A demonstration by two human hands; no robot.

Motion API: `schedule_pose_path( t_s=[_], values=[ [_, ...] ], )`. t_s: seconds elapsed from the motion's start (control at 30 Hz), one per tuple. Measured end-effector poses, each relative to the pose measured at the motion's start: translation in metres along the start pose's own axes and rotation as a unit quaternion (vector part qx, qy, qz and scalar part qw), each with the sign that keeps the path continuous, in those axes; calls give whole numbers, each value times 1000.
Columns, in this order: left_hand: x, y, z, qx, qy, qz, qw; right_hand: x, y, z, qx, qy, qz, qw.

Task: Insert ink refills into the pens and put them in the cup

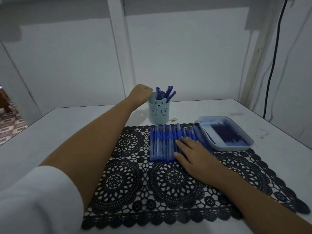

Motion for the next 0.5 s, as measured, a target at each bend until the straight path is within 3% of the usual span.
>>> schedule_pose_path(
  t_s=[0.1, 0.17, 0.37, 0.5],
  values=[
    [17, -18, 0, 30, 29, 60, 997, 0, 0, 0, -1, -2, 3, 1000],
    [35, -20, -6, -8, 36, 58, 998, 0, -1, -1, -5, -1, 8, 1000],
    [89, 12, -54, -153, -37, -81, 984, 1, -5, -2, -7, -2, 23, 1000],
    [106, 26, -68, -205, -67, -130, 968, 1, -7, -2, -2, -3, 32, 999]
  ],
)
Point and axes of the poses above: each hand's wrist, its own x-axis away from the middle knuckle, its own y-axis out of the palm, z = x × y, the point moved 8 cm from there along -x, towards the middle knuckle, and after that the axes turned 13 degrees about x, right-handed, at the moved point
